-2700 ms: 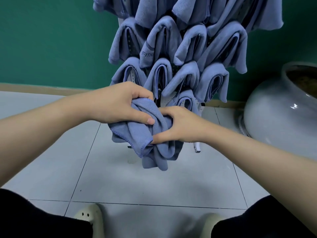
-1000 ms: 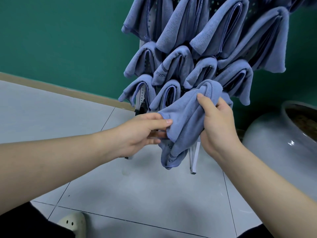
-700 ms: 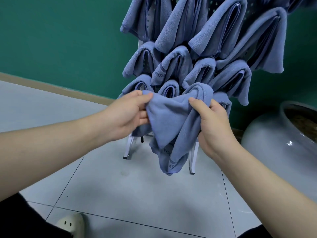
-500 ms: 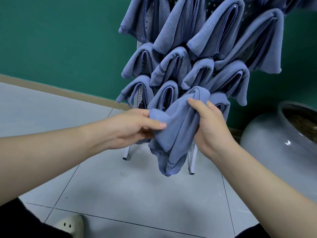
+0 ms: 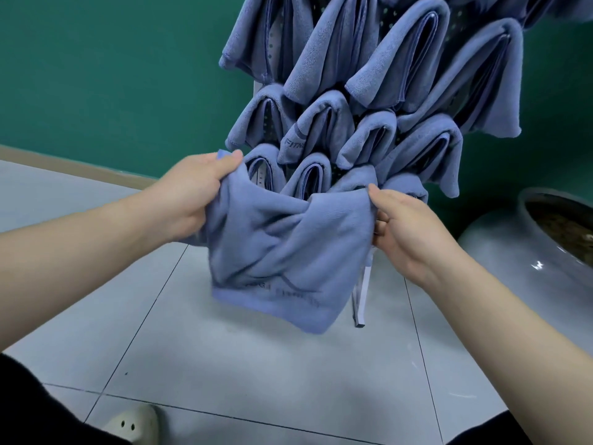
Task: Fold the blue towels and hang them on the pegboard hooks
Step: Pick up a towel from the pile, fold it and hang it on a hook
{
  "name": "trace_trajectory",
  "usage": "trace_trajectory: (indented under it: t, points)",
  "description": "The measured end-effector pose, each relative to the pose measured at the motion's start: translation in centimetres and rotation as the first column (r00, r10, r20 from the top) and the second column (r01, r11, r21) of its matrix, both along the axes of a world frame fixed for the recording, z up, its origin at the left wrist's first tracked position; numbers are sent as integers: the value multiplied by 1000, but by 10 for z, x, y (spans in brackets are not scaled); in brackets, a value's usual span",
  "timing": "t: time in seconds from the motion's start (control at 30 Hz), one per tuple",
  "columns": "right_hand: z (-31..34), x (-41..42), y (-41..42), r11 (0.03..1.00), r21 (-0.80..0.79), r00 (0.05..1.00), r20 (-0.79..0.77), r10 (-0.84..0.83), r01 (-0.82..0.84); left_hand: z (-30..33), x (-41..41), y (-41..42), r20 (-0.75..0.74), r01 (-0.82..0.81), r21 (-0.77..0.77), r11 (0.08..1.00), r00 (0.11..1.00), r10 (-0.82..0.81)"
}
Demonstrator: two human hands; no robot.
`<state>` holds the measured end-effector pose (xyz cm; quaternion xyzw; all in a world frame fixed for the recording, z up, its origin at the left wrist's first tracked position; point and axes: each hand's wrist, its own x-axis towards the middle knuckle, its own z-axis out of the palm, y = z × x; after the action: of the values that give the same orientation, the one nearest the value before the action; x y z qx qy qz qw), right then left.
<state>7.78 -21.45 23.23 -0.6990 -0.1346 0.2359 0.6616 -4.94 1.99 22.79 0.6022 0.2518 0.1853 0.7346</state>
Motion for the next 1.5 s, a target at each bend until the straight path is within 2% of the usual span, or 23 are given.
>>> trace_trajectory:
  t: [0.07, 0.13, 0.23, 0.37, 0.47, 0.53, 0.6, 0.8, 0.9, 1.17, 1.5]
  points:
    - [-1, 5, -1, 1000, 3, 1000, 5, -20, 20, 6, -4, 7, -23, -7, -79, 997, 1000, 5]
    - [-1, 10, -3, 999, 9, 999, -6, -49, 49, 10, -8, 17, -48, 106, -108, 988, 993, -111]
    - [-2, 20, -6, 998, 28, 998, -35, -55, 56, 13, -12, 27, -29, 240, 17, 971, 970, -240]
    - [-1, 28, -11, 998, -43, 987, -157, 31, -38, 6, -13, 34, -38, 186, 164, 969, 983, -182]
    - [-11, 32, -12, 973, -185, 960, -266, 89, -141, 2, -14, 36, -63, 155, 235, 960, 988, -144]
    - [-19, 34, -13, 947, -272, 954, -286, 92, -173, 0, -14, 39, -90, 151, 282, 947, 987, -131]
    - [-23, 37, -12, 944, -293, 957, -284, 65, -152, -1, -14, 41, -129, 151, 329, 932, 985, -114]
    - [-20, 45, -14, 972, -233, 959, -282, -35, -33, -9, -16, 48, -240, 82, 310, 947, 971, -6]
    - [-19, 47, -17, 975, -219, 935, -351, -57, -23, -10, -18, 55, -216, 45, 270, 962, 976, 15]
    - [-29, 37, -10, 971, -171, 893, -444, 77, -169, -7, -13, 50, -118, 23, 266, 964, 993, 9]
    - [-28, 37, -7, 996, -55, 918, -395, 37, -64, -12, -16, 63, -153, -30, 331, 943, 985, 84]
